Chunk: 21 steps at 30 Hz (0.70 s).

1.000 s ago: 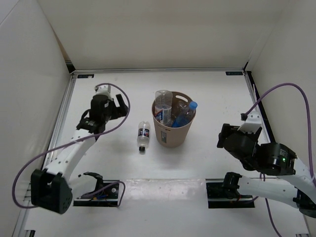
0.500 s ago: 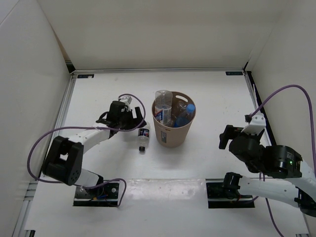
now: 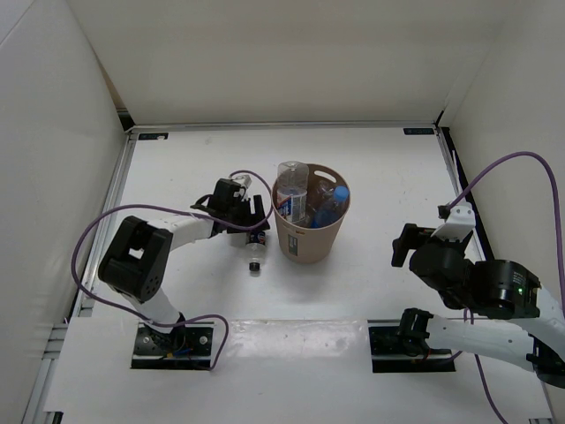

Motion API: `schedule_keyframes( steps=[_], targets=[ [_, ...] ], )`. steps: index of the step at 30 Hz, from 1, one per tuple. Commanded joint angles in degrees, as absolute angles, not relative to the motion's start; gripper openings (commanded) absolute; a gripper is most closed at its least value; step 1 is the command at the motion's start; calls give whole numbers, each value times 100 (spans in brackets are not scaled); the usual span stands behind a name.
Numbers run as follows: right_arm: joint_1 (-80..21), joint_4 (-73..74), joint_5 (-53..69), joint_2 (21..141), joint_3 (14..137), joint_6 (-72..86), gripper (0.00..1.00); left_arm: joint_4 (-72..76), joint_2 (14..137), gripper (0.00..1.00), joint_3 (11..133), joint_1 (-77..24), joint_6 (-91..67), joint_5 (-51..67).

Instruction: Put the plastic bottles in the bin

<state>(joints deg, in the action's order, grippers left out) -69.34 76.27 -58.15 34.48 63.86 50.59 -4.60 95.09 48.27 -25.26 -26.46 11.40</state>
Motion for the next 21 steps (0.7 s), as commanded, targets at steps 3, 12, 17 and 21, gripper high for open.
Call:
schedule_keyframes(
  steps=[3,12,17,21],
  targets=[
    [-6908,7559,-5959,3454,6346,5142,90,-763,9387,78,5001,-2540,-2496,1055],
    [-6899,7567,-5968,3463,6354,5142,90,-1660,7651,66,5009,-2531,-2417,-321],
    [-6891,7559,-5968,3454,6354,5142,90,-2654,6200,63,5387,-2540,-2320,-1309],
    [-6882,7567,-5968,3445,6346,5124,90,-3101,5389,63,6158,-2558,-2110,-1687]
  ],
)
